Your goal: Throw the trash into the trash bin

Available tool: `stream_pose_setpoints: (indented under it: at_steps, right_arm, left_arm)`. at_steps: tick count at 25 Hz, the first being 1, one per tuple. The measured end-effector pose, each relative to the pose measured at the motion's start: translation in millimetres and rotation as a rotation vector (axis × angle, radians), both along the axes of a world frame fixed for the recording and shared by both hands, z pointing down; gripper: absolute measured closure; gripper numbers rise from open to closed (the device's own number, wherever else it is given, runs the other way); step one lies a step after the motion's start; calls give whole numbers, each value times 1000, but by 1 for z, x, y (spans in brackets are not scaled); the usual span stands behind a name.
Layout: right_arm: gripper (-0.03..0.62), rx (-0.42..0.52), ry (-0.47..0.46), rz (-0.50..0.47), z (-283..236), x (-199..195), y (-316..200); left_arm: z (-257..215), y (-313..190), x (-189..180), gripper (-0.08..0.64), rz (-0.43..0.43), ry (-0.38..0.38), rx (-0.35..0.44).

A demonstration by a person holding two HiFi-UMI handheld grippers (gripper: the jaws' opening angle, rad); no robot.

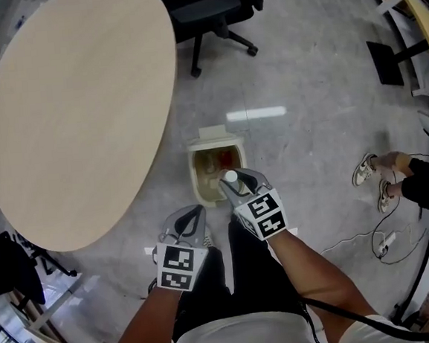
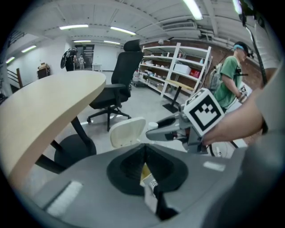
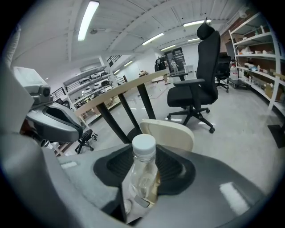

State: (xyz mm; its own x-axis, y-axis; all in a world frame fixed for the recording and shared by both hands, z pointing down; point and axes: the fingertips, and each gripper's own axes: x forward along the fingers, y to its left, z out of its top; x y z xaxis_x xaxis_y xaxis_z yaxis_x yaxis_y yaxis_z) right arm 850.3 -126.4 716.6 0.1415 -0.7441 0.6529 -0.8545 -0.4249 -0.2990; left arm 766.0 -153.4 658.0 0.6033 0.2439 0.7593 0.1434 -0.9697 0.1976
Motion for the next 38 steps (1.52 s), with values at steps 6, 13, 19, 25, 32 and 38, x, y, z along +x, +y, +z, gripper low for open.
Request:
stream_pose_setpoints:
  at_steps: [6,13,19,25,32,38]
  right_arm:
    - [437,-48,-70,-14,50,2,-9]
    - [437,-145,-142,-54,116,-11,-3]
    - [437,-198,-157,-147,146,-21,-6]
    - [437,-258,-194,-192,167,-30,-9]
    - [436,-323,-226,-238,191,-36,-11]
    - [352,-333,-225,-241,194,-36,-19]
  left_arm:
    - [30,4,5,554,-8,-36,-9]
    - [66,8,-2,554,-26,-89,-12]
    - [94,7,-2,554,-52,-143,-34]
    - [108,5,3,554,-83,-168,-52]
    - [105,7,7,552,-95,-167,-65]
    - [106,-2,2,552,-108,-173,-62]
